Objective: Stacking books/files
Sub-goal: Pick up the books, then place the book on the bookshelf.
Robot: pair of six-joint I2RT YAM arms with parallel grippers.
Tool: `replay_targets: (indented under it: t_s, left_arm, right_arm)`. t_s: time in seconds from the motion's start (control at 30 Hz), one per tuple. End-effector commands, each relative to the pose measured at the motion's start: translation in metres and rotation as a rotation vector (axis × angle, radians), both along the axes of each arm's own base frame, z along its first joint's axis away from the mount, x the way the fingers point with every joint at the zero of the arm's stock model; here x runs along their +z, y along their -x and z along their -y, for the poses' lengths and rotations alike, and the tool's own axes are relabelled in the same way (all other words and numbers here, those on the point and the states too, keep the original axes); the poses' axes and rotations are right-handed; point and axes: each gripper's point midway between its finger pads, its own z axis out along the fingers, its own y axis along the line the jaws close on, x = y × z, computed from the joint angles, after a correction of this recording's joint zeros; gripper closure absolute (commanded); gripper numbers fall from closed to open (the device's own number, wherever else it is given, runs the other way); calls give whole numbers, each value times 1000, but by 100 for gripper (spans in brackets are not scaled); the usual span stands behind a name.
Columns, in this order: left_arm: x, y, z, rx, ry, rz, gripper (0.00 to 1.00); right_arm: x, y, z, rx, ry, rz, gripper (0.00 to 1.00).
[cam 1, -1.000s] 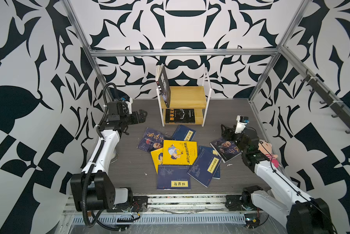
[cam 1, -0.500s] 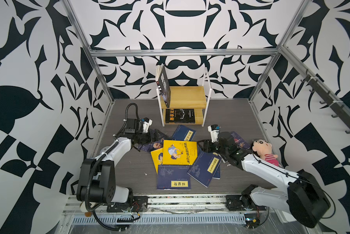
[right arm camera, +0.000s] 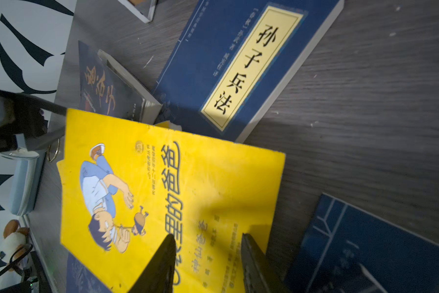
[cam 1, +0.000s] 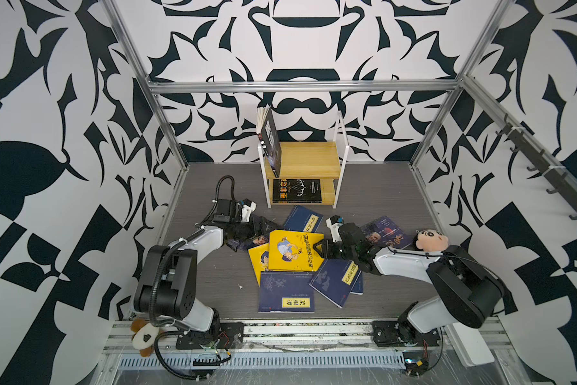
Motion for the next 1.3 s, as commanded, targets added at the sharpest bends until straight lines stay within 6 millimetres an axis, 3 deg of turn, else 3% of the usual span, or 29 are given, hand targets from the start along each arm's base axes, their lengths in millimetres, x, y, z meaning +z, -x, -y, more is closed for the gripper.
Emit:
replay_targets:
  t_s: [0.0, 0.13, 0.4, 0.63, 0.8, 0.93, 1.1, 1.27]
  left_arm:
    - [-1, -6, 7, -3, 6, -26, 14]
    - [-9, -7, 14, -18, -5, -64, 22]
    - [1, -3, 33, -82, 42, -66, 41]
    - [20, -3, 38, -84, 80, -54, 71]
    - [39, -3, 37, -71, 98, -30, 100]
    - [63, -6, 32, -37, 155, -8, 100]
    - [93, -12, 21, 27, 246, -55, 100]
    - [115, -8, 22, 5, 285, -53, 100]
  right_arm:
    - [3, -4, -8, -3, -49, 13, 55]
    - [-9, -1, -3, -17, -40, 2, 55]
    - [-15, 1, 0, -28, -47, 4, 55]
    - [-6, -1, -2, -27, -61, 29, 55]
    - [23, -8, -8, 2, -62, 108, 55]
    - [65, -11, -18, 67, -5, 283, 49]
    - [120, 0, -32, 170, 163, 611, 34]
    - [148, 15, -54, 326, 370, 932, 30]
